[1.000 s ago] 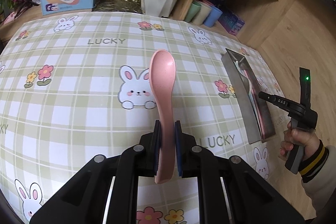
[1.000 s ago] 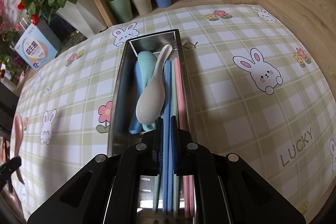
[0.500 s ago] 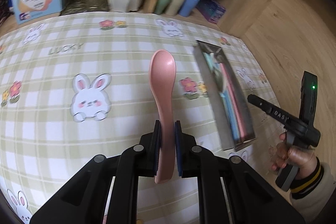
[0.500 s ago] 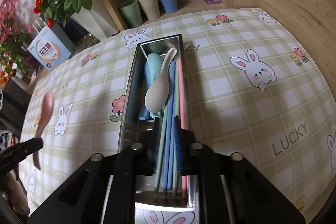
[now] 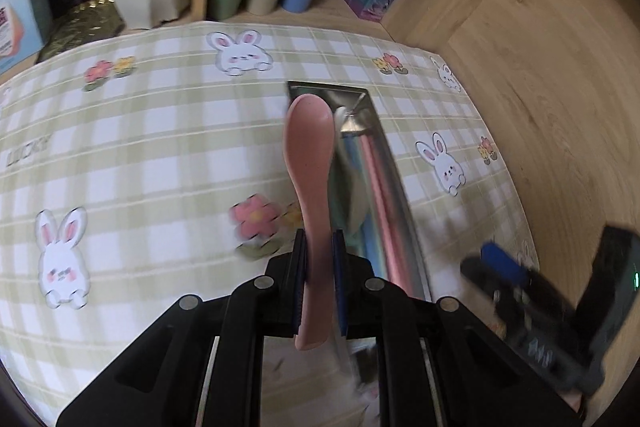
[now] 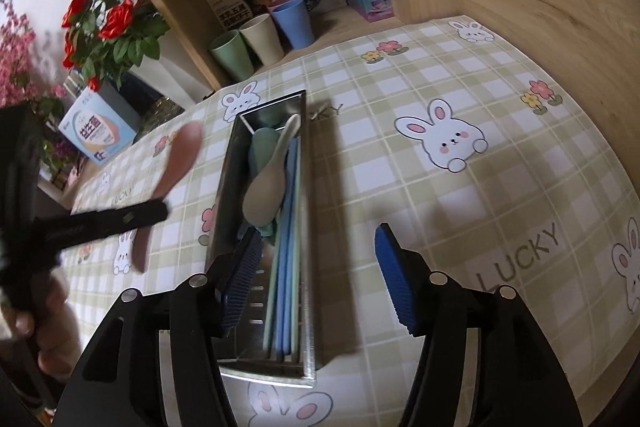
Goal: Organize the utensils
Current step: 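Carry the pink chopstick into the steel tray and open the right gripper, then lower the pink spoon into the steel tray and open the left gripper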
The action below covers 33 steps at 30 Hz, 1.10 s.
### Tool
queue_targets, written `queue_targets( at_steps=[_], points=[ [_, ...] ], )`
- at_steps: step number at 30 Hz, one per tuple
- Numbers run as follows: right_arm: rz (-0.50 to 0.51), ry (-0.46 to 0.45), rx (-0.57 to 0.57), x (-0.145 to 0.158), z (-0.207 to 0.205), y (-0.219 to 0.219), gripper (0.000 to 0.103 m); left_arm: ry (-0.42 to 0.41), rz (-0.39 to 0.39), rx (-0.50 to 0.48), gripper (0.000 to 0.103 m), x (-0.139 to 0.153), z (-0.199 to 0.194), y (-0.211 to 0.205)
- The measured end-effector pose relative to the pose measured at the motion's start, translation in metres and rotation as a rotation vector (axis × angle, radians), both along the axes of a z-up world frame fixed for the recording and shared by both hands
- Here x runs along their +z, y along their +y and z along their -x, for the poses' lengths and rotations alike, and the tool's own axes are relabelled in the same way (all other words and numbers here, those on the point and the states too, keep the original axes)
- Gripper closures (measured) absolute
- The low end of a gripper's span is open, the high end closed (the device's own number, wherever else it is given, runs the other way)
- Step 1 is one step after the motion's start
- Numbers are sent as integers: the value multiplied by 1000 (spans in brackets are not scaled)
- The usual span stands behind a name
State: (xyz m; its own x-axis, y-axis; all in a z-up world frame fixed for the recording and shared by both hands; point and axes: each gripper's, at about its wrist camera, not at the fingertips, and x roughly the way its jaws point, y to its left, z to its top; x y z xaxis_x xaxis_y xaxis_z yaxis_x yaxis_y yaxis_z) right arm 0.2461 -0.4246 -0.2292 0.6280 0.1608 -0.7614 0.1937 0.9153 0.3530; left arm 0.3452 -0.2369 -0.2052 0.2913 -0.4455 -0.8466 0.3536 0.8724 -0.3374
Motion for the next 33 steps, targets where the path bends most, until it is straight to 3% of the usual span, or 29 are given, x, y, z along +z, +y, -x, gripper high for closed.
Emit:
queue_targets(
  at_steps=[9, 16, 20, 28, 33],
  points=[
    [-54, -3, -67, -8, 11, -25, 46, 80, -39, 6, 91, -19, -39, -46],
    [-70, 7, -95, -12, 14, -32, 46, 88, -91, -14, 91, -32, -53, -64],
    [-76, 14, -110, -12, 18, -33, 46, 103, -61, -46, 91, -36, -57, -70],
    [-57, 5, -124, 2, 26, -30, 46, 24, -35, -129, 77, -14, -38, -66],
    [-25, -15, -114, 20, 31, -21, 46, -81, -64, -166, 71, 16, -14, -50]
  ],
)
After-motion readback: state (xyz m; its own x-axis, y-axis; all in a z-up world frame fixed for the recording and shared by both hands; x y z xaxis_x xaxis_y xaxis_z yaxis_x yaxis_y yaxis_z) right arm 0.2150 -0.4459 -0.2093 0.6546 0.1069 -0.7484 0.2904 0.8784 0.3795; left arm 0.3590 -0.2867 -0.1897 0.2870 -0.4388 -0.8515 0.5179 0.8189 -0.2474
